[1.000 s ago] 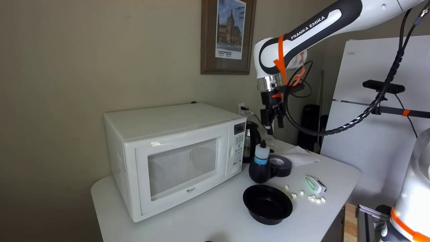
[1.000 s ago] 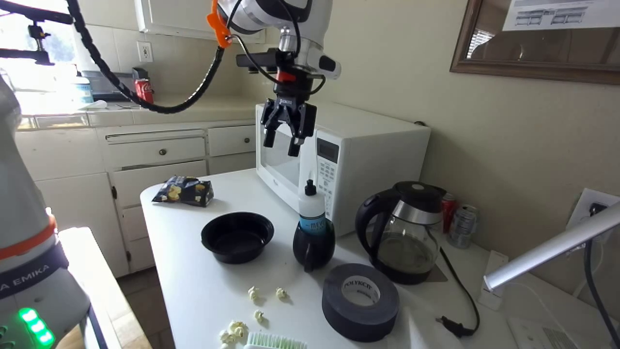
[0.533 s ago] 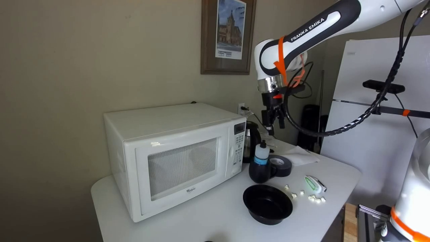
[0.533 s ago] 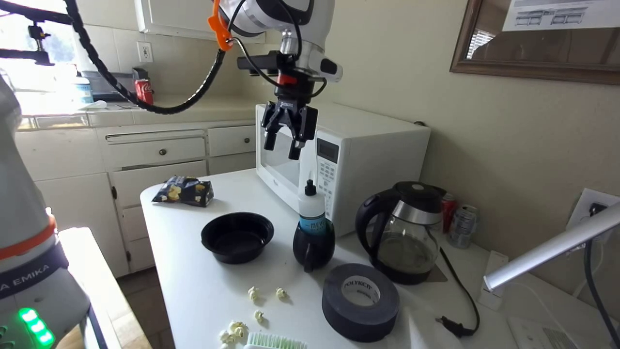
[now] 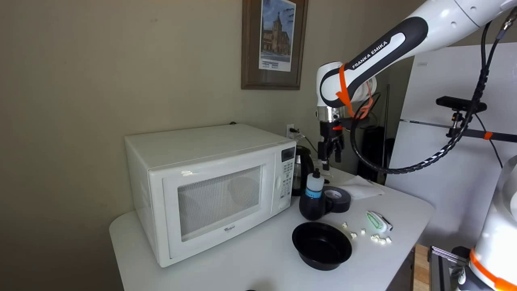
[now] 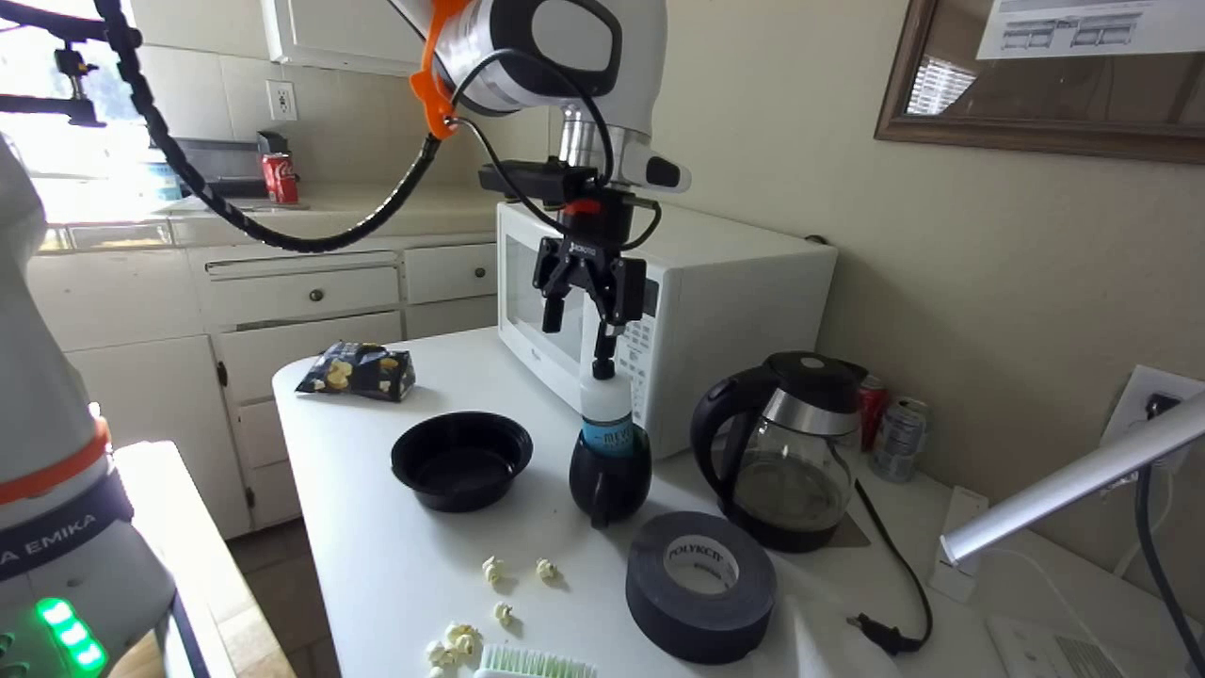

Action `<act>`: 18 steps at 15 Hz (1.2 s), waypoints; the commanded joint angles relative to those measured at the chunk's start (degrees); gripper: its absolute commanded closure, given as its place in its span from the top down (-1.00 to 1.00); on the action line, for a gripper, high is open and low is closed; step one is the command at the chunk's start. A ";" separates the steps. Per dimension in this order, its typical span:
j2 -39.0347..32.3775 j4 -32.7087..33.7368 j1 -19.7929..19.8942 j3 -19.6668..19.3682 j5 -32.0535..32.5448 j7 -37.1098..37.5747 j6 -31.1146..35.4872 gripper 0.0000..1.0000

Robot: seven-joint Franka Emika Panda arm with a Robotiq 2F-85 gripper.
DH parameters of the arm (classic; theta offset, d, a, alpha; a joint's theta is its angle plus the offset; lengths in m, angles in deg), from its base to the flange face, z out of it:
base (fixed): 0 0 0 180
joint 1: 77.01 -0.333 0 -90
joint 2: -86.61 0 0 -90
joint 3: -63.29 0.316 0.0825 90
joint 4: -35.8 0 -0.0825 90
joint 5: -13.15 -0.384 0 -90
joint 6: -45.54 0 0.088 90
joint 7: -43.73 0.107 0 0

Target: Put the bottle in the middle of the black tape

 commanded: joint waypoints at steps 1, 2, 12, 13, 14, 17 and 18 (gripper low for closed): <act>0.32 -2.99 -0.51 0.66 0.68 0.34 5.43 1.00; 0.66 -3.62 -0.41 0.74 1.03 0.67 6.49 1.00; -1.75 -4.04 -0.07 2.30 6.65 7.66 11.14 0.94; -2.27 -3.72 -0.22 2.63 7.40 8.48 11.26 0.89; -2.89 -3.09 -0.48 2.87 7.34 8.61 11.15 0.79; -4.13 -1.94 -0.99 3.47 7.43 9.15 10.74 0.56; -4.56 -1.66 -1.10 3.52 7.40 9.15 10.68 0.56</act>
